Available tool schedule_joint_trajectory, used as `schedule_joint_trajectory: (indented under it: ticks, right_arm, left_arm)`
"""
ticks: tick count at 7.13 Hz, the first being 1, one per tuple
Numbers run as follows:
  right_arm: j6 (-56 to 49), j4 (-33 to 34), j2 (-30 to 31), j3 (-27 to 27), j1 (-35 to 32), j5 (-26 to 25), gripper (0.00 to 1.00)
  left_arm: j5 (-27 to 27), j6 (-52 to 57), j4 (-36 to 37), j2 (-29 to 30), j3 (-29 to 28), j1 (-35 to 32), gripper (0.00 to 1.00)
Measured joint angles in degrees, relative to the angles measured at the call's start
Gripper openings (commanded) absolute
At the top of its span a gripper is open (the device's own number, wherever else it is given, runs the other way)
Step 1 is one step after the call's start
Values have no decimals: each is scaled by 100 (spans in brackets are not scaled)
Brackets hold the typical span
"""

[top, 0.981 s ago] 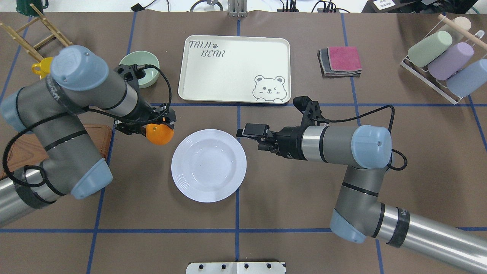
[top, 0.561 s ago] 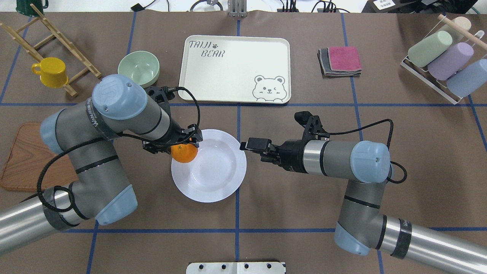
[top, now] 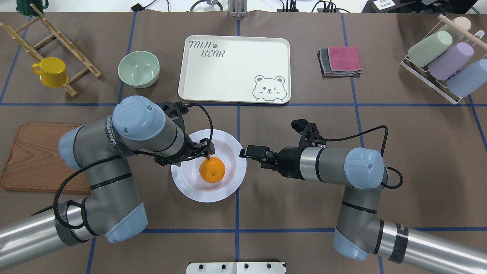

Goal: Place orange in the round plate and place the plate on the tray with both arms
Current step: 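Carry the orange onto the white plate while the right gripper grips its rim, then open the left gripper and lift it away from the orange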

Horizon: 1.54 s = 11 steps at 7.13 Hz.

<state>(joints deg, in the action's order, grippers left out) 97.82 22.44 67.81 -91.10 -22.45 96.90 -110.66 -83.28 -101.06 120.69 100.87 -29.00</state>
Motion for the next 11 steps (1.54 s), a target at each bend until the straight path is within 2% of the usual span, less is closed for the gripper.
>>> schedule_joint_trajectory:
  ticks: [2, 4, 6, 8, 11]
  right_arm:
    - [-1, -3, -48, 121, 57, -27, 99]
    - [0, -3, -77, 182, 92, -50, 98]
    - [6, 1, -113, 249, 173, -102, 98]
    - [1, -8, -309, 511, 246, -178, 98]
    - [-4, -6, -462, 632, 299, -222, 95]
  left_arm:
    - [-146, 102, 64, -101, 313, -208, 97]
    - [-477, 532, 485, -260, 793, -560, 97]
    - [-568, 1066, 1007, -452, 1242, -812, 97]
    - [-584, 1247, 1185, -548, 1355, -944, 97]
    - [-596, 1278, 1210, -621, 1395, -1005, 96]
